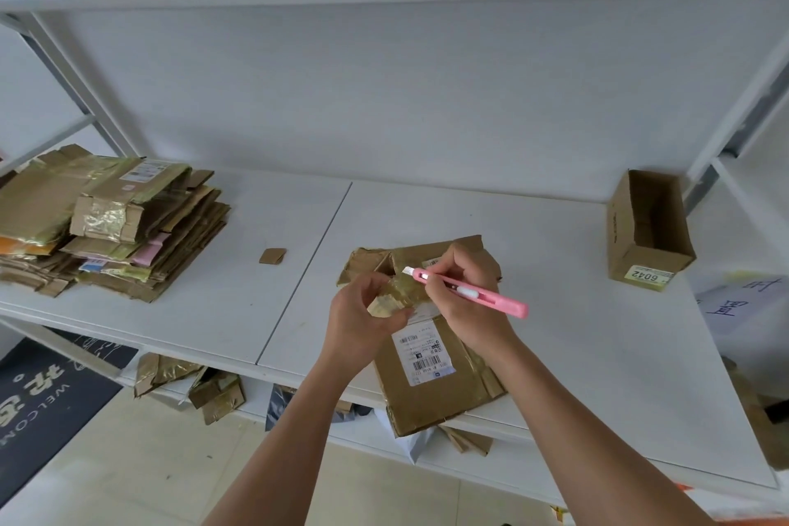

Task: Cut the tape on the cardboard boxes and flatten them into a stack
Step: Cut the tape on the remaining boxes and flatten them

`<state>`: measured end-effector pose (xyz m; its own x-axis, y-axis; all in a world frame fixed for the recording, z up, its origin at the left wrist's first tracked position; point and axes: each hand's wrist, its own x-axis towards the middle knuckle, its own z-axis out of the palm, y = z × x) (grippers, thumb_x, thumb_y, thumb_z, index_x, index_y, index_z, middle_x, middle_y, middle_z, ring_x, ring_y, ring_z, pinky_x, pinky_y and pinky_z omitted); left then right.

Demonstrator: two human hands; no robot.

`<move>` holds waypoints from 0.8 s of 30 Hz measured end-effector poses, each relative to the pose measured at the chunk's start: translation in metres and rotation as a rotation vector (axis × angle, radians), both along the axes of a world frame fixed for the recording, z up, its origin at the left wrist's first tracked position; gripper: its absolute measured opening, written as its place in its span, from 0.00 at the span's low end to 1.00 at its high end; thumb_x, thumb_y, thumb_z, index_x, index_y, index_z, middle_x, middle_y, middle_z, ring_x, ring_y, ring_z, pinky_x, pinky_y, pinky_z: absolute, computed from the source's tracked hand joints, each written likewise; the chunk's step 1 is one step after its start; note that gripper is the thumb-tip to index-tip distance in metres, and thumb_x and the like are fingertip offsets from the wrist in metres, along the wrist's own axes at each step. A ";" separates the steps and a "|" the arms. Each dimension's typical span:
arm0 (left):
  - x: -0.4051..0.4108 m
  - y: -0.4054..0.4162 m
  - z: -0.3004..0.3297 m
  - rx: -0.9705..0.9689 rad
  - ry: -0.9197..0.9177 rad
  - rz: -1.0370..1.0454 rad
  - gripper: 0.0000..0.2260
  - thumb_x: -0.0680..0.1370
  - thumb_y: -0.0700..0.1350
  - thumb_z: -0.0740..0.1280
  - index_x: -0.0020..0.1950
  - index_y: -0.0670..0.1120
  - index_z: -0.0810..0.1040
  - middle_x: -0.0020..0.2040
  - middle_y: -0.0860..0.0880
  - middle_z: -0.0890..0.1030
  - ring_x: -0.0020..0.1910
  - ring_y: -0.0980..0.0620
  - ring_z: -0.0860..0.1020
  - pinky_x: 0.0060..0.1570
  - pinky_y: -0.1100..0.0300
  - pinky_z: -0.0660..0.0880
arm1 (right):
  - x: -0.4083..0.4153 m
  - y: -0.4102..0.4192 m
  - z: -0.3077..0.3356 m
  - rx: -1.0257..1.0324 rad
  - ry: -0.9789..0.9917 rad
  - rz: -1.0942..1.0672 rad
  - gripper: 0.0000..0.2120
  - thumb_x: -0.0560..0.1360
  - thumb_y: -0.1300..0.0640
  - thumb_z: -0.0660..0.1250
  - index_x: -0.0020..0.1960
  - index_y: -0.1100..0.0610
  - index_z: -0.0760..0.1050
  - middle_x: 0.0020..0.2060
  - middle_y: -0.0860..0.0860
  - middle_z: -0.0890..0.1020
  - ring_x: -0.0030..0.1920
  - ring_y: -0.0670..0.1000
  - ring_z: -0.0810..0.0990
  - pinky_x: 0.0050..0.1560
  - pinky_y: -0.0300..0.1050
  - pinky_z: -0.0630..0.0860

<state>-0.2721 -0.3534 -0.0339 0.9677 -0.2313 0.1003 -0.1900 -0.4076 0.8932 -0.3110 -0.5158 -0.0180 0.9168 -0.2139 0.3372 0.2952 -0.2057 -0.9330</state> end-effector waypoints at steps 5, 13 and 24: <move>0.005 0.002 -0.001 -0.007 0.018 0.009 0.15 0.65 0.40 0.81 0.47 0.47 0.79 0.43 0.54 0.84 0.45 0.54 0.82 0.48 0.53 0.81 | 0.005 0.001 -0.003 -0.173 -0.047 0.082 0.06 0.75 0.65 0.69 0.41 0.59 0.73 0.38 0.40 0.80 0.37 0.45 0.81 0.32 0.37 0.75; 0.011 0.003 0.005 -0.022 0.012 0.050 0.16 0.63 0.38 0.81 0.43 0.50 0.78 0.45 0.52 0.81 0.48 0.51 0.80 0.51 0.54 0.81 | 0.014 0.000 0.000 -0.337 -0.065 0.139 0.09 0.73 0.68 0.69 0.39 0.62 0.70 0.35 0.50 0.78 0.49 0.41 0.83 0.36 0.33 0.75; 0.010 0.019 -0.007 -0.044 0.096 0.091 0.18 0.63 0.40 0.82 0.48 0.43 0.79 0.45 0.50 0.82 0.47 0.54 0.80 0.51 0.56 0.81 | 0.019 0.016 -0.002 -0.217 0.046 0.107 0.13 0.76 0.67 0.68 0.39 0.54 0.70 0.35 0.47 0.80 0.33 0.42 0.78 0.30 0.38 0.75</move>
<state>-0.2621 -0.3343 -0.0408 0.9901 -0.1398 0.0143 -0.0669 -0.3794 0.9228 -0.2919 -0.4998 -0.0199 0.9459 -0.0416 0.3218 0.2841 -0.3724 -0.8835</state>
